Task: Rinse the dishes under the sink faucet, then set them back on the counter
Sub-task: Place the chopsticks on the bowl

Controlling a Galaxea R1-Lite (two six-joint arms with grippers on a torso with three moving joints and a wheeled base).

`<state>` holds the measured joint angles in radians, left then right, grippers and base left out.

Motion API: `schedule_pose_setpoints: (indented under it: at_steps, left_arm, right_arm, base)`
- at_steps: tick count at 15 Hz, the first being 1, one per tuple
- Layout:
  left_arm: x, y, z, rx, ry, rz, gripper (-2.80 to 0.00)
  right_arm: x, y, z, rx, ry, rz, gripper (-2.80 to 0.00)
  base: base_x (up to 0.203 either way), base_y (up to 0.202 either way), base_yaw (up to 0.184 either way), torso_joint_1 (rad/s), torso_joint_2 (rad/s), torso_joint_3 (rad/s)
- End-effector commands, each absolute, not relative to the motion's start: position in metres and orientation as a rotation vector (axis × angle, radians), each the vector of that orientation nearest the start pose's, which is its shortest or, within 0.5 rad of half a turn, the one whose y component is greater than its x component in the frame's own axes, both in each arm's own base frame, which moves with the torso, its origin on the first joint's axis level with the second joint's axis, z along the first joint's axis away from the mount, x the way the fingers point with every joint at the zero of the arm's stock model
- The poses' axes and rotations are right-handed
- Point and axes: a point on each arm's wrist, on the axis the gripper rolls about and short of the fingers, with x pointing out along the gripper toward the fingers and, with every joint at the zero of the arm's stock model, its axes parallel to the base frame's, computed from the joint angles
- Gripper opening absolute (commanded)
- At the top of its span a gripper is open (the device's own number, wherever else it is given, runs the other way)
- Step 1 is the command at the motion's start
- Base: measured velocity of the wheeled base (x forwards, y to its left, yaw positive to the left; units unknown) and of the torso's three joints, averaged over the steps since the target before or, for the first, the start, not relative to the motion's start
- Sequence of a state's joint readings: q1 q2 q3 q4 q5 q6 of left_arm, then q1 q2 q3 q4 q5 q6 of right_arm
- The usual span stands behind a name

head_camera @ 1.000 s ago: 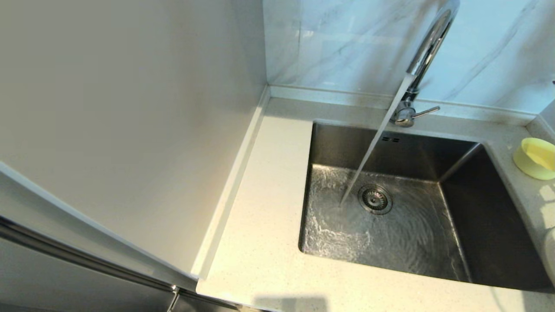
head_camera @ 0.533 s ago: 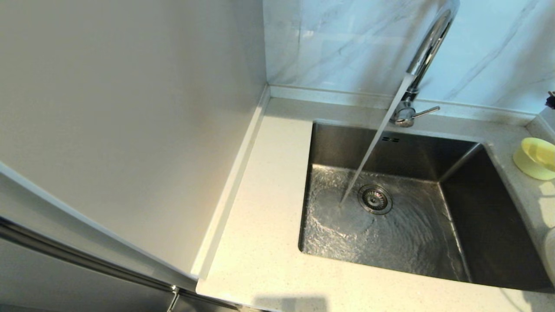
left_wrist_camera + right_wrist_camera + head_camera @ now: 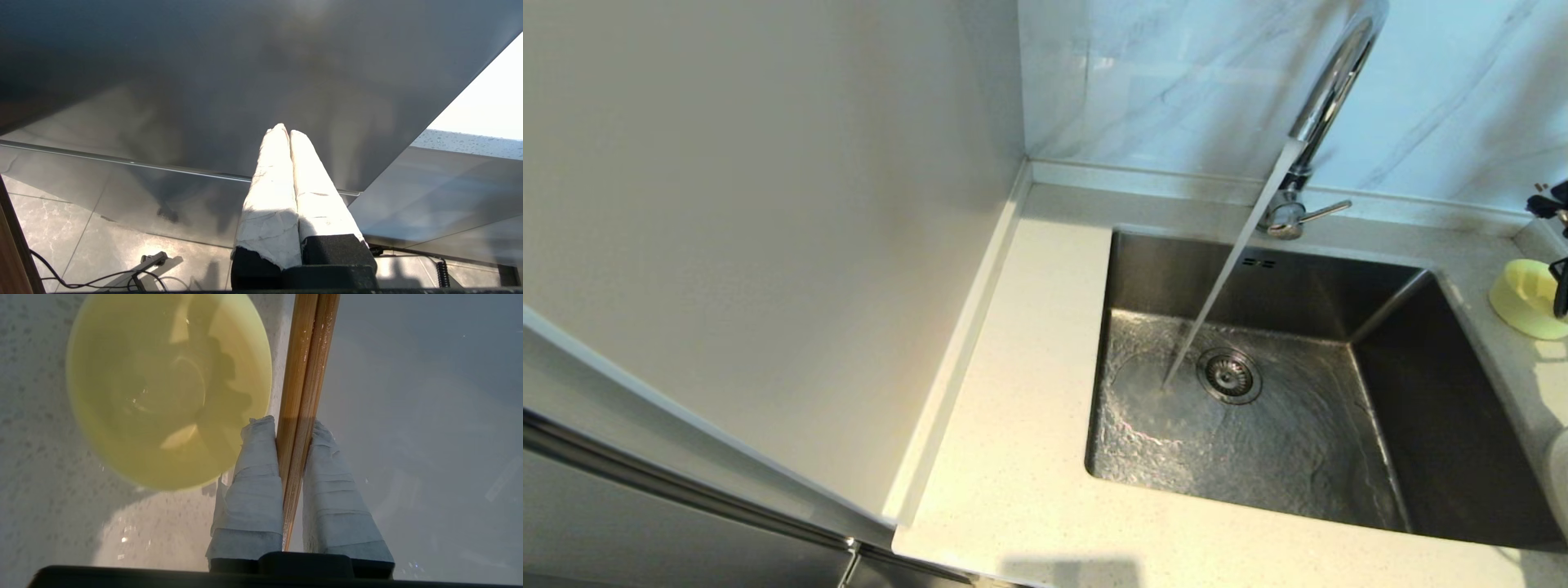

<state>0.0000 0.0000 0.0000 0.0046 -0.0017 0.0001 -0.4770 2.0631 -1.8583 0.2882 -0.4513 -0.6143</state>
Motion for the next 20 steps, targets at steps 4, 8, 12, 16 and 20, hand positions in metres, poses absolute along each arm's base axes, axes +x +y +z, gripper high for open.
schedule_pose_setpoints:
  at_steps: [4, 8, 12, 16, 20]
  left_arm:
    - [-0.023, 0.0, 0.075, 0.0, 0.005, -0.002, -2.8]
    - [-0.023, 0.0, 0.075, 0.0, 0.005, -0.002, -2.8]
    - [-0.023, 0.0, 0.075, 0.0, 0.005, -0.002, -2.8]
    - [-0.023, 0.0, 0.075, 0.0, 0.005, -0.002, -2.8]
    - [-0.023, 0.0, 0.075, 0.0, 0.005, -0.002, -2.8]
  right_arm:
    - [0.378, -0.207, 0.239, -0.556, 0.77, -0.726, -2.8]
    - [0.38, -0.208, 0.237, -0.558, 0.771, -0.735, -2.8]
    - [0.38, -0.209, 0.235, -0.579, 0.791, -0.736, -2.8]
    - [0.379, -0.208, 0.227, -0.596, 0.827, -0.716, -2.8]
    - [0.381, -0.208, 0.227, -0.596, 0.82, -0.718, -2.8]
  base:
    - [0.0, 0.0, 0.0, 0.0, 0.0, 0.0]
    - [0.0, 0.0, 0.0, 0.0, 0.0, 0.0]
    - [0.0, 0.0, 0.0, 0.0, 0.0, 0.0]
    - [0.0, 0.0, 0.0, 0.0, 0.0, 0.0]
    - [0.0, 0.0, 0.0, 0.0, 0.0, 0.0]
